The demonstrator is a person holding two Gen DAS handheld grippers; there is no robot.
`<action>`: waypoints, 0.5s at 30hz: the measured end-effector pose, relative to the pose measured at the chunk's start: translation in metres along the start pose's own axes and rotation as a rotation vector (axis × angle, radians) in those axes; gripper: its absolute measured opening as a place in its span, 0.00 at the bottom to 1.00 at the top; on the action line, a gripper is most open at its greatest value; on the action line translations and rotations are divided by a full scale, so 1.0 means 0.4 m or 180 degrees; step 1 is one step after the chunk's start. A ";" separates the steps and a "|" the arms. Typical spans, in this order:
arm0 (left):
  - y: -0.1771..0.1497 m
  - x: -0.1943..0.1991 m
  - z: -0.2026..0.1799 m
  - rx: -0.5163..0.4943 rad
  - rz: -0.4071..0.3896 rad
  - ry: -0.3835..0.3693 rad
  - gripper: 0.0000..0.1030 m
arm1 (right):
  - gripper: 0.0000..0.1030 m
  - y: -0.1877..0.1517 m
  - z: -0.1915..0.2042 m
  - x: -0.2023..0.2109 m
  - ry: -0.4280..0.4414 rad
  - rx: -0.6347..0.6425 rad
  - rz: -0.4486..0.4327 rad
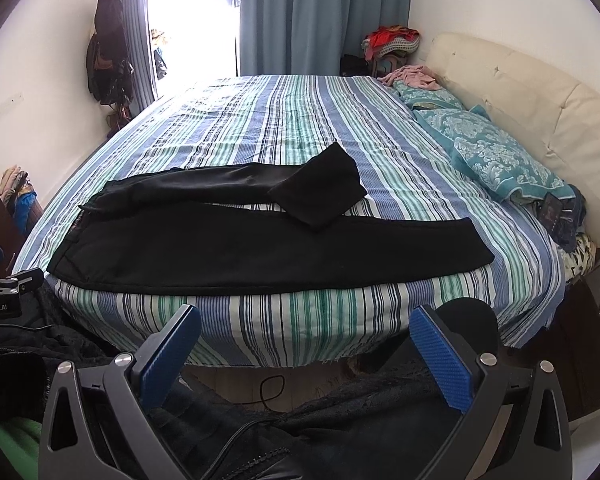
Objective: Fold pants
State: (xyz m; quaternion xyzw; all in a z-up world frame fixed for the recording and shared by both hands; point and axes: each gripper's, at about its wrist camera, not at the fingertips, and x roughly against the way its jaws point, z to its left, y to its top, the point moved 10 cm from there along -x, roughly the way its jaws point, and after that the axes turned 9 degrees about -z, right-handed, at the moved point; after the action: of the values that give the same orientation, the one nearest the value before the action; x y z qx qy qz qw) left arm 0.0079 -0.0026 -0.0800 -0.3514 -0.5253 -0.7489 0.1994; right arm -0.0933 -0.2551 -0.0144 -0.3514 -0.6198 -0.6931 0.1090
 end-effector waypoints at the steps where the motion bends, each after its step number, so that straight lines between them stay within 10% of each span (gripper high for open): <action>1: -0.001 -0.001 0.001 0.0000 0.0006 0.0010 0.99 | 1.00 -0.001 -0.001 -0.001 -0.0006 -0.0007 0.0006; 15: -0.010 -0.011 -0.001 -0.0057 0.0071 0.0016 0.99 | 1.00 -0.009 -0.005 -0.018 -0.0011 -0.0022 0.0067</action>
State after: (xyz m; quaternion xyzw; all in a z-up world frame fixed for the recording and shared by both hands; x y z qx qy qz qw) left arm 0.0082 -0.0018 -0.0857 -0.3572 -0.5141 -0.7522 0.2059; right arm -0.0908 -0.2583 -0.0218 -0.3595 -0.6139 -0.6935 0.1140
